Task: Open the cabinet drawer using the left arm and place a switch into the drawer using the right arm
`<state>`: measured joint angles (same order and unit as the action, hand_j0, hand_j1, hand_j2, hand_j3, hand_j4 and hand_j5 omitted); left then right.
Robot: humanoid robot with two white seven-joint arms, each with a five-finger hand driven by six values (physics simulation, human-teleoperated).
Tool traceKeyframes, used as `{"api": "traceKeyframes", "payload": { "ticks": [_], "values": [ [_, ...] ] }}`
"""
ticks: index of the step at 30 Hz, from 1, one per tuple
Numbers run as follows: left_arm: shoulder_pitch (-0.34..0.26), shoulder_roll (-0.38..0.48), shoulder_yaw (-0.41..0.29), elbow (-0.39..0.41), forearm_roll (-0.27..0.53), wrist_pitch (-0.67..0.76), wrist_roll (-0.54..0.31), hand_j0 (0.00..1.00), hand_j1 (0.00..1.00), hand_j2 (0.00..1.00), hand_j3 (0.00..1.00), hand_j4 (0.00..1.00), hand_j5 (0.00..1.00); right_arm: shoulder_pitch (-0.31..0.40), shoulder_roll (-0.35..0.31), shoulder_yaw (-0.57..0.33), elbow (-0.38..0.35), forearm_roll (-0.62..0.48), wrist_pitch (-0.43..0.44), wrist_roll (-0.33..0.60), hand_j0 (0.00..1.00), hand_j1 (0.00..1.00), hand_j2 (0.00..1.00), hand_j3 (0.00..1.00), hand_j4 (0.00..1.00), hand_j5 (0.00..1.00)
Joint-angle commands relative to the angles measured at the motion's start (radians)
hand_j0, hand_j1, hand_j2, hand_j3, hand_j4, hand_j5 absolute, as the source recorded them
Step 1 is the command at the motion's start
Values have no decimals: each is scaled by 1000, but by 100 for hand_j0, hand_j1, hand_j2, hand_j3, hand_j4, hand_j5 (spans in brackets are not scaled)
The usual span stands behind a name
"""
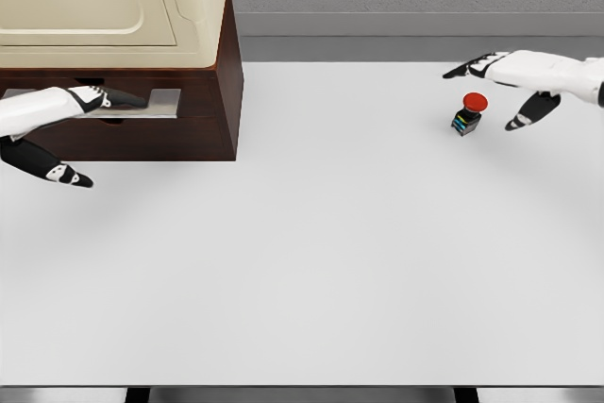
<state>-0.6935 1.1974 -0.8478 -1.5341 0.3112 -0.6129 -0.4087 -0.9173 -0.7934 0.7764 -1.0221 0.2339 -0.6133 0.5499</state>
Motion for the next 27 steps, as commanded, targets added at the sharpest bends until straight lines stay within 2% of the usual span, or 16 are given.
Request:
{"api": "traceKeyframes", "payload": {
  "ticks": [1, 2, 5, 8, 12, 17, 19, 22, 27],
  "values": [
    [0, 1, 1, 12, 8, 2, 1, 100, 100, 100, 100, 100, 100, -5, 31, 4, 63, 12, 2, 1, 100, 100, 100, 100, 100, 100],
    [2, 2, 1, 12, 8, 2, 1, 100, 100, 100, 100, 100, 100, -15, 48, 4, 83, 10, 2, -1, 100, 100, 100, 100, 100, 100],
    [3, 5, -1, 26, 11, 2, 1, 100, 100, 100, 100, 100, 100, -15, 77, 6, 71, 12, 2, -1, 100, 100, 100, 100, 100, 100],
    [5, 2, -1, 29, 12, 2, 1, 100, 100, 100, 100, 100, 100, -23, 88, 40, 83, 12, 2, 2, 100, 100, 100, 100, 100, 100],
    [5, 1, -10, 29, 14, 5, 1, 100, 100, 100, 100, 100, 100, -23, 91, 41, 99, 13, 2, 7, 100, 100, 100, 100, 100, 100],
    [5, -1, -11, 32, 16, 35, 1, 100, 100, 100, 100, 100, 100, -37, 91, 41, 135, 32, 2, 7, 100, 100, 100, 100, 100, 100],
    [5, -4, -10, 45, 16, 36, 1, 100, 100, 100, 100, 100, 100, -46, 105, 40, 194, 47, 2, 7, 100, 100, 100, 100, 100, 100],
    [8, -9, -10, 57, 14, 36, 1, 100, 100, 100, 100, 100, 100, -58, 112, 40, 226, 50, 2, 7, 100, 100, 100, 100, 100, 100],
    [8, -9, -11, 75, 16, 36, -1, 100, 100, 100, 100, 100, 100, -64, 138, 40, 234, 62, 2, 18, 100, 100, 100, 100, 100, 100]
  ]
}}
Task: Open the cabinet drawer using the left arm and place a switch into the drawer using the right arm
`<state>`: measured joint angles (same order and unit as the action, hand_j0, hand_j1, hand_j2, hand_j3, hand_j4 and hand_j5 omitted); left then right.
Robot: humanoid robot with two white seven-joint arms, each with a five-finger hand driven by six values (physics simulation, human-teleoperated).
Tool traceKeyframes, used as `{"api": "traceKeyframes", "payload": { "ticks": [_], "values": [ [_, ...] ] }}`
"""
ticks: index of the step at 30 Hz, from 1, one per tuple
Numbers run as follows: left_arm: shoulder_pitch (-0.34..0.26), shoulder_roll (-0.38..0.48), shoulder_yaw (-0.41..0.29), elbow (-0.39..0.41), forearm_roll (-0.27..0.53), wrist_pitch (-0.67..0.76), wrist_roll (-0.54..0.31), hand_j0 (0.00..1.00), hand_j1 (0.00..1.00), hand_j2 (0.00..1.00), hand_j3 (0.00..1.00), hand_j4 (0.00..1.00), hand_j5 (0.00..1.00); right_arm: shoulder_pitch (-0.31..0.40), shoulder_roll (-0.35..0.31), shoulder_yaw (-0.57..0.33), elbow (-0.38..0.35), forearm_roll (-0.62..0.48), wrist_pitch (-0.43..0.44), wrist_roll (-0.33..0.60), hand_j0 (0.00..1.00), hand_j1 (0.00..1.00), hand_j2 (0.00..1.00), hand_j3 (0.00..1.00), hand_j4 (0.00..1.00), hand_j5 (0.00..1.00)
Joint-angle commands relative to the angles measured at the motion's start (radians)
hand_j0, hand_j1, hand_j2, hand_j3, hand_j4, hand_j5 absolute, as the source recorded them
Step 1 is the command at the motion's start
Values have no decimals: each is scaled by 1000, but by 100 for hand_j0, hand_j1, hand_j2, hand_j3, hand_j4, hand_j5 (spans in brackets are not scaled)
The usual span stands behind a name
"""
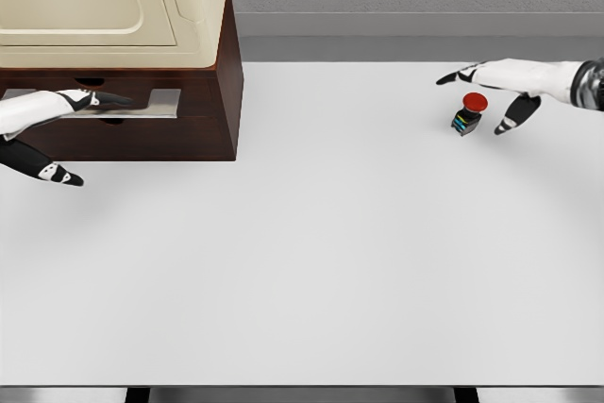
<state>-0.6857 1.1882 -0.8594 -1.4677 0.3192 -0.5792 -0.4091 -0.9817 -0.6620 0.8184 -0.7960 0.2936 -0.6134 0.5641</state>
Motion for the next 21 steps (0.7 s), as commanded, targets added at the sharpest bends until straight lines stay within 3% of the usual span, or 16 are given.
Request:
{"api": "traceKeyframes", "payload": {
  "ticks": [1, 14, 21],
  "values": [
    [0, 1, 0, 9, 9, 2, -1, 100, 100, 100, 100, 100, 100, 0, 7, -1, 8, 2, 3, 3, 100, 100, 100, 100, 100, 100],
    [2, -2, -3, 20, 9, 10, 1, 100, 100, 100, 100, 100, 100, -15, 22, -5, 38, 32, 3, 3, 100, 100, 100, 100, 100, 100],
    [2, -4, -3, 20, 11, 27, -1, 99, 99, 99, 99, 99, 99, -32, 71, -2, 106, 56, 3, 3, 100, 100, 100, 100, 100, 100]
  ]
}}
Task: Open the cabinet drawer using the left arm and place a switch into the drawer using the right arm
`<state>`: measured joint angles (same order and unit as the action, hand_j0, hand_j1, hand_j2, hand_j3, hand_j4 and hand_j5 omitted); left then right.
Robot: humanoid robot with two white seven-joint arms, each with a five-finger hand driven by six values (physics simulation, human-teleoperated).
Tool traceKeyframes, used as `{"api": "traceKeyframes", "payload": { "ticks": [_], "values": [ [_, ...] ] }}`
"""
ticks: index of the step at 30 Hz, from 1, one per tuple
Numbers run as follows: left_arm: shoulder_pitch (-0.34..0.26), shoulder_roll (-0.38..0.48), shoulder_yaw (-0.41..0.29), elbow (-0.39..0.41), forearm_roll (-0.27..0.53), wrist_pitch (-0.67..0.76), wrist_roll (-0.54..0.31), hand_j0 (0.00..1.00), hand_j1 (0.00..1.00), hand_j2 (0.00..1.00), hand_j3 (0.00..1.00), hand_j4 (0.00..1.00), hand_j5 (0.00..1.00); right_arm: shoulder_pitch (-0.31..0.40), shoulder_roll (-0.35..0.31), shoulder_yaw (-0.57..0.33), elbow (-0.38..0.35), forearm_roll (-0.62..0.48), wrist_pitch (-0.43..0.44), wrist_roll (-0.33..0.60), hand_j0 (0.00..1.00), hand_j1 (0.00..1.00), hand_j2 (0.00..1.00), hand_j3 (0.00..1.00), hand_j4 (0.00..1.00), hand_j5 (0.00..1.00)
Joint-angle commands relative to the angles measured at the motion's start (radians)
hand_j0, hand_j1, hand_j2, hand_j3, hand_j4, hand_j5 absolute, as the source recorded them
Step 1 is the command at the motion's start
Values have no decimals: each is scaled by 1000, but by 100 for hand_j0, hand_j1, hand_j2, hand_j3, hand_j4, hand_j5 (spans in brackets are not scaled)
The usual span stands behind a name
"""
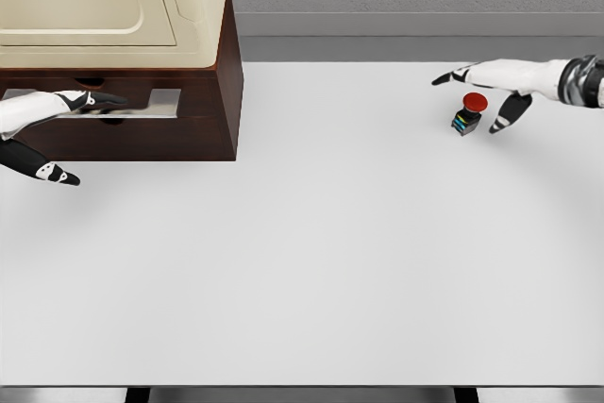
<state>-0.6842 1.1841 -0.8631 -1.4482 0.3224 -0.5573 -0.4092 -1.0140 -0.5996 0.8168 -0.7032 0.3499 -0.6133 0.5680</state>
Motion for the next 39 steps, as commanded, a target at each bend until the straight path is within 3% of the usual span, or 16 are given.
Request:
{"api": "traceKeyframes", "payload": {
  "ticks": [1, 9, 15, 24, 38, 39],
  "values": [
    [0, 0, 1, 0, 9, 7, 0, 99, 99, 99, 99, 99, 99, 0, 9, -2, 14, 4, 2, 0, 100, 100, 100, 100, 100, 100],
    [8, -9, -1, 5, 9, 20, 0, 97, 97, 97, 97, 97, 97, 2, 8, -1, 19, 8, 2, 0, 100, 100, 100, 100, 100, 100],
    [9, -7, 1, 3, 18, 20, 0, 90, 90, 90, 90, 90, 90, 3, 1, -5, 22, 21, 2, -2, 99, 99, 99, 99, 99, 99],
    [18, -4, 1, -1, 41, 20, -2, 83, 83, 83, 83, 83, 83, 5, 0, -4, 21, 23, 2, 0, 79, 79, 79, 79, 79, 79],
    [18, 5, 4, -11, 83, 19, -13, 83, 83, 83, 83, 83, 83, 6, -2, -1, 17, 52, 2, 0, 55, 55, 55, 55, 55, 55],
    [18, 5, 4, -11, 84, 17, -13, 83, 83, 83, 83, 83, 83, 6, -2, -1, 14, 55, 2, 0, 50, 50, 50, 50, 50, 50]
  ]
}}
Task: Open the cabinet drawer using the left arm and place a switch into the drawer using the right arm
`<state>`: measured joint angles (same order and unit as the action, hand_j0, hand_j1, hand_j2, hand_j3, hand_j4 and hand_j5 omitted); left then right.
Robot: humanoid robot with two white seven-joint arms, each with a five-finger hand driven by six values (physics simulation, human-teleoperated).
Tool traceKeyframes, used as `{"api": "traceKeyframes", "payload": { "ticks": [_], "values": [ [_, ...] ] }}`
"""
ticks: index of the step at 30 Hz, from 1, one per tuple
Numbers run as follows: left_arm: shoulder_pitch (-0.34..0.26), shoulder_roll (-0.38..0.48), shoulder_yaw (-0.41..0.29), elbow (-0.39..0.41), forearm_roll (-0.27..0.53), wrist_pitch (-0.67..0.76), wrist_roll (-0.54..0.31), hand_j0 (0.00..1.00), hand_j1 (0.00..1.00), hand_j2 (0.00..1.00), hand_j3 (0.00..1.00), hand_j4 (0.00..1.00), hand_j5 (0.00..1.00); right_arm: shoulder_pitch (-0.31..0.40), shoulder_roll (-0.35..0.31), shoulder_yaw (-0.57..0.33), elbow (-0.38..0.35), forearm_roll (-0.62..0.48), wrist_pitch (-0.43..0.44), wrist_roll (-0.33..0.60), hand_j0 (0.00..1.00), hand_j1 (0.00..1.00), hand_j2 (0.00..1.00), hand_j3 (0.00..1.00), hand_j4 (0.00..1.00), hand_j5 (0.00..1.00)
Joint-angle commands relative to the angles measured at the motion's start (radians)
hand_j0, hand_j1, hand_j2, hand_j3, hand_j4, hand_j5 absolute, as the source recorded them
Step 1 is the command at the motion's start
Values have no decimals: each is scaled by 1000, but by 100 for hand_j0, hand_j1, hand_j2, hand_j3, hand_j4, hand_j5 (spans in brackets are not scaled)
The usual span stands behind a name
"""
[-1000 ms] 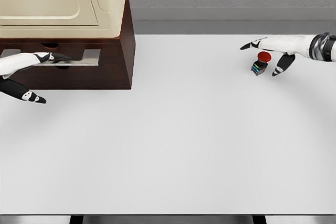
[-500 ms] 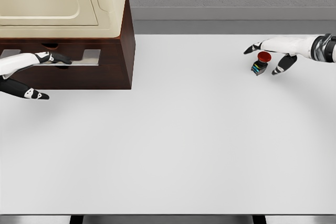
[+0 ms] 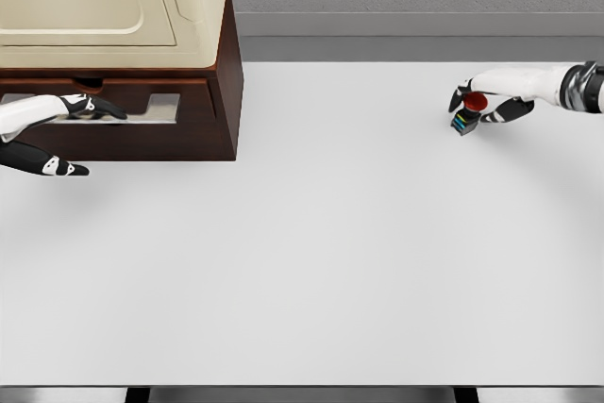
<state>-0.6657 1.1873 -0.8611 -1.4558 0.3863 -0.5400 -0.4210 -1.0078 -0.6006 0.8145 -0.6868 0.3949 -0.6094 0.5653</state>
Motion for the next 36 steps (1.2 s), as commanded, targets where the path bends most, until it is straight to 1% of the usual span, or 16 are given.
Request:
{"api": "traceKeyframes", "payload": {
  "ticks": [1, 5, 11, 12, 15, 19, 22, 23, 25, 26, 27, 29, 34, 36],
  "values": [
    [0, 2, 2, -3, 19, 0, -1, 83, 83, 83, 83, 83, 83, 0, 1, 0, 1, 10, -1, 2, 48, 48, 48, 48, 48, 48],
    [2, 3, 2, -6, 20, -1, -1, 83, 83, 83, 83, 83, 83, 3, 1, -5, -2, 12, -1, 2, 48, 48, 48, 48, 48, 48],
    [3, 14, 1, -24, 20, -6, -1, 83, 83, 83, 83, 83, 83, -14, -4, -18, -17, 4, -1, 2, 48, 48, 48, 48, 48, 48],
    [3, 15, 1, -26, 31, -6, -1, 83, 83, 83, 83, 83, 83, -20, -5, -23, -34, 4, -1, 2, 48, 48, 48, 48, 48, 48],
    [3, 21, 1, -29, 32, -6, -1, 83, 83, 83, 83, 83, 83, -20, -44, -38, -155, 1, -1, -2, 48, 48, 48, 48, 48, 48],
    [12, 21, 1, -31, 32, -8, 1, 83, 83, 83, 83, 83, 83, -20, -61, -38, -252, -1, -1, -2, 48, 48, 48, 48, 48, 48],
    [17, 23, 2, -38, 32, -8, 1, 83, 83, 83, 83, 83, 83, -18, -99, -40, -364, -5, -1, -8, 48, 48, 48, 48, 48, 48],
    [17, 26, 2, -38, 32, -8, 2, 83, 83, 83, 83, 83, 83, -18, -102, -40, -390, -19, -1, -8, 48, 48, 48, 48, 48, 48],
    [18, 28, 2, -40, 32, -8, 2, 83, 83, 83, 83, 83, 83, -15, -140, -40, -479, -51, -1, -8, 48, 48, 48, 48, 48, 48],
    [23, 29, 2, -41, 34, -8, 2, 83, 83, 83, 83, 83, 83, -12, -177, -40, -546, -83, -1, -8, 48, 48, 48, 48, 48, 48],
    [35, 29, 11, -44, 34, -8, 2, 83, 83, 83, 83, 83, 83, -12, -199, -38, -591, -103, -1, -8, 48, 48, 48, 48, 48, 48],
    [38, 37, 11, -49, 40, -8, 2, 83, 83, 83, 83, 83, 83, -12, -237, -40, -668, -146, -1, -8, 48, 48, 48, 48, 48, 48],
    [40, 41, 11, -60, 46, -8, 2, 83, 83, 83, 83, 83, 83, -14, -237, -35, -789, -154, -1, -8, 48, 48, 48, 48, 48, 48],
    [41, 43, 11, -63, 48, -8, 2, 83, 83, 83, 83, 83, 83, -20, -228, -31, -792, -154, -1, -7, 48, 48, 48, 48, 48, 48]
  ]
}}
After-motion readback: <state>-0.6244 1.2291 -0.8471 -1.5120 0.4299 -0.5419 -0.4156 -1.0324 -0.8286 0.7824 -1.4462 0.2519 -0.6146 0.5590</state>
